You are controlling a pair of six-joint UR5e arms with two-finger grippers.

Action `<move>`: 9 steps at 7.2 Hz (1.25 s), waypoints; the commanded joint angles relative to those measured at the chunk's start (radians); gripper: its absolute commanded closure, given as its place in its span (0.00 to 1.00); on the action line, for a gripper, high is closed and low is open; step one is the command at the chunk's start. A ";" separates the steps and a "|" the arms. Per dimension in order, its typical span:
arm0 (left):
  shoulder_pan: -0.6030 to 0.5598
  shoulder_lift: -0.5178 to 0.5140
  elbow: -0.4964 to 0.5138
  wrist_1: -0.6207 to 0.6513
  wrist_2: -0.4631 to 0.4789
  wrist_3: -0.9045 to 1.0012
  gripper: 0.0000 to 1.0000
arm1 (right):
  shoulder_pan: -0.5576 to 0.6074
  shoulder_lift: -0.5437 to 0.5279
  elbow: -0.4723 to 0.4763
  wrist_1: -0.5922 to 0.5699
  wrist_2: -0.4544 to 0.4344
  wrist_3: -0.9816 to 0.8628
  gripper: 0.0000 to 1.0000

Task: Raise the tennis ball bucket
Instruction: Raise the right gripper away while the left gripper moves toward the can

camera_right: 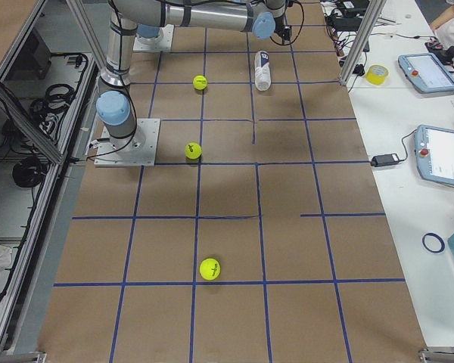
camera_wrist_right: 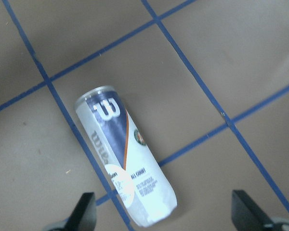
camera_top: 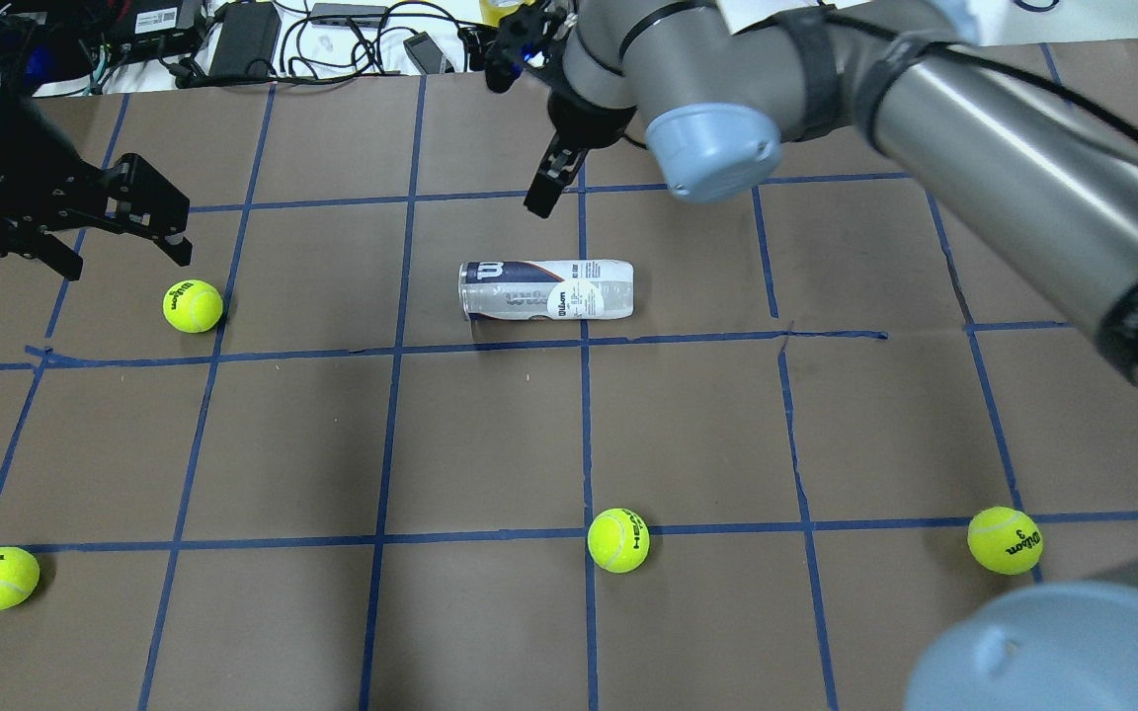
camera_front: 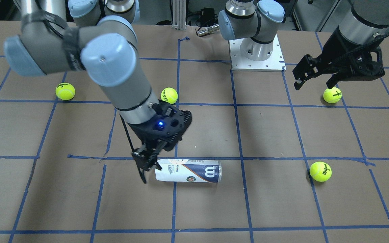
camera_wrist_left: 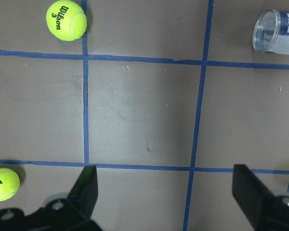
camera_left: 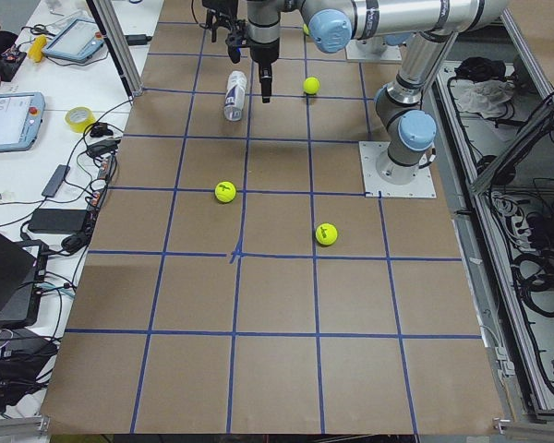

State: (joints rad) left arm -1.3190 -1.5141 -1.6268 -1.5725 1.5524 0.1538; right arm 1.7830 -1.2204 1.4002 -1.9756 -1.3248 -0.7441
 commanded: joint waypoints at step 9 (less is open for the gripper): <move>-0.198 -0.506 -0.056 0.617 -0.457 -0.189 0.00 | -0.347 -0.301 0.006 0.448 -0.149 0.510 0.00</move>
State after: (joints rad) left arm -1.4908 -1.9680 -1.6819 -0.9797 1.1089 -0.0314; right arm 1.4616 -1.5214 1.4055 -1.5421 -1.4802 -0.2929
